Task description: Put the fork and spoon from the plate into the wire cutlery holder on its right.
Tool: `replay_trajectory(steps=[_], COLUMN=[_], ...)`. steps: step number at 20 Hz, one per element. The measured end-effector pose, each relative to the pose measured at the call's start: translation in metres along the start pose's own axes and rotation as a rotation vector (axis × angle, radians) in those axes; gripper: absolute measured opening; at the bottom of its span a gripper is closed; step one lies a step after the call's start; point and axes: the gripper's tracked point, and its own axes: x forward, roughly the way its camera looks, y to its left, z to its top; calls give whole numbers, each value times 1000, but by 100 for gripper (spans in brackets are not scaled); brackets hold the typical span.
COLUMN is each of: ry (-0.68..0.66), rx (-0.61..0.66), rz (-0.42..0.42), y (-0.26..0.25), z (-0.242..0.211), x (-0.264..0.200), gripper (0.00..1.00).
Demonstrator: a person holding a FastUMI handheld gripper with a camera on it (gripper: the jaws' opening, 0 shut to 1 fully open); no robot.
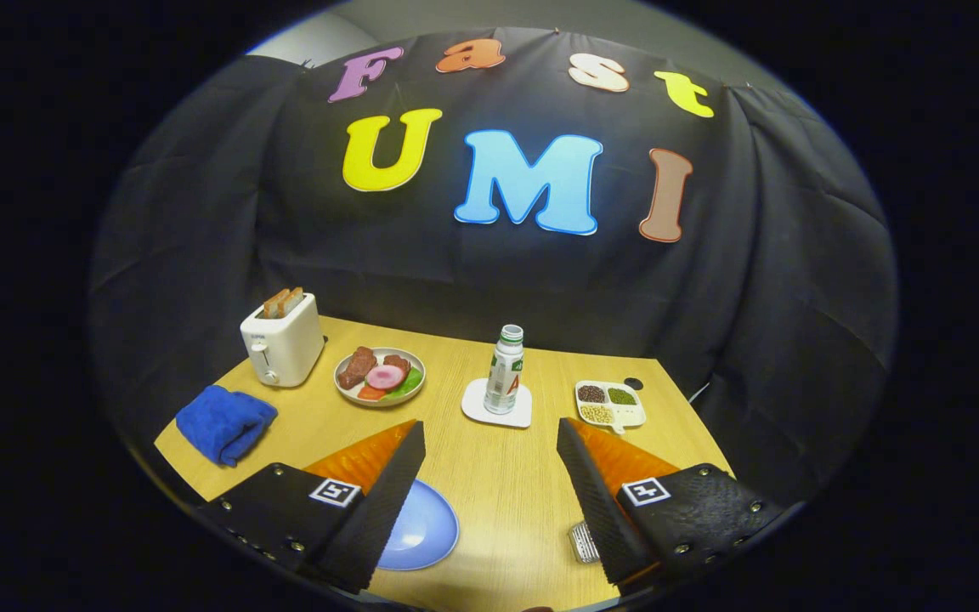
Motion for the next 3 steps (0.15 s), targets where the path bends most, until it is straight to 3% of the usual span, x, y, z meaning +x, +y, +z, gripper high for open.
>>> replay_trajectory(steps=[3], ry=[-75], rx=[-50], rz=[-12], y=[10], z=[14], x=[-8], gripper=[96])
